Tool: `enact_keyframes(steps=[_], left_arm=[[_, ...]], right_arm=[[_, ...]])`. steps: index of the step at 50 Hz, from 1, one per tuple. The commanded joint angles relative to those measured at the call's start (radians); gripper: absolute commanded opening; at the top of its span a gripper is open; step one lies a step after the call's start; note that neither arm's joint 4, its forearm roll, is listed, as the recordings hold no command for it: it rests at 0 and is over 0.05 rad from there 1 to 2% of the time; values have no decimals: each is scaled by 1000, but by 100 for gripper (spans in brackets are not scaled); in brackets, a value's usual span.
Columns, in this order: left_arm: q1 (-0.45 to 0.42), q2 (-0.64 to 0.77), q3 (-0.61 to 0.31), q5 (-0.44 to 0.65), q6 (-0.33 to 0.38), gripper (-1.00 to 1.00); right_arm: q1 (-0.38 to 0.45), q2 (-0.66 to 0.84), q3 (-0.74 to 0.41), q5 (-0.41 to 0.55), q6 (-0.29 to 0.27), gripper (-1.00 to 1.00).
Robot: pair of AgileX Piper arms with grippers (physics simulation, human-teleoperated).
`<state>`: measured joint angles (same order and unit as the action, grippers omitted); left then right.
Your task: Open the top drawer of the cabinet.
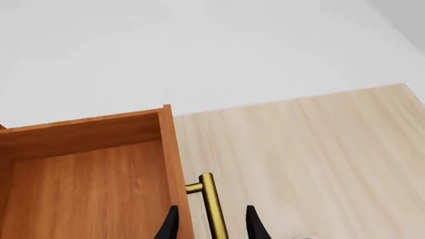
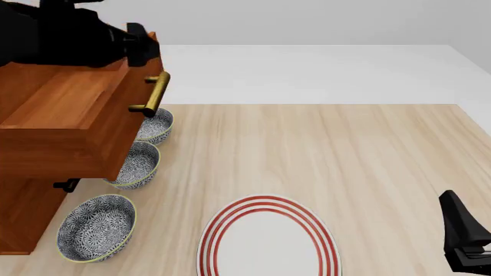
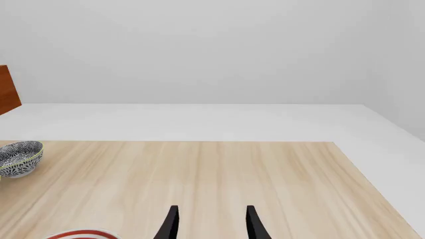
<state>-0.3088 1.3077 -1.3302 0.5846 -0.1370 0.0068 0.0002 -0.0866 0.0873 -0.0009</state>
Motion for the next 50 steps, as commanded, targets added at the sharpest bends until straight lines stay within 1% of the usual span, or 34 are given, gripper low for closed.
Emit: enact_keyframes(steps=[1,6,28,50], left_arm=[[-14,-23,-36,6,30,100],[-19,-28,-28,5,30,100],[-14,-53,-43,20,38,100],[-42,-104,-36,29,36,100]], right_arm=[[0,0,0,0,0,100],[0,0,0,0,0,100],[0,0,0,0,0,100],[0,0,0,0,0,100]])
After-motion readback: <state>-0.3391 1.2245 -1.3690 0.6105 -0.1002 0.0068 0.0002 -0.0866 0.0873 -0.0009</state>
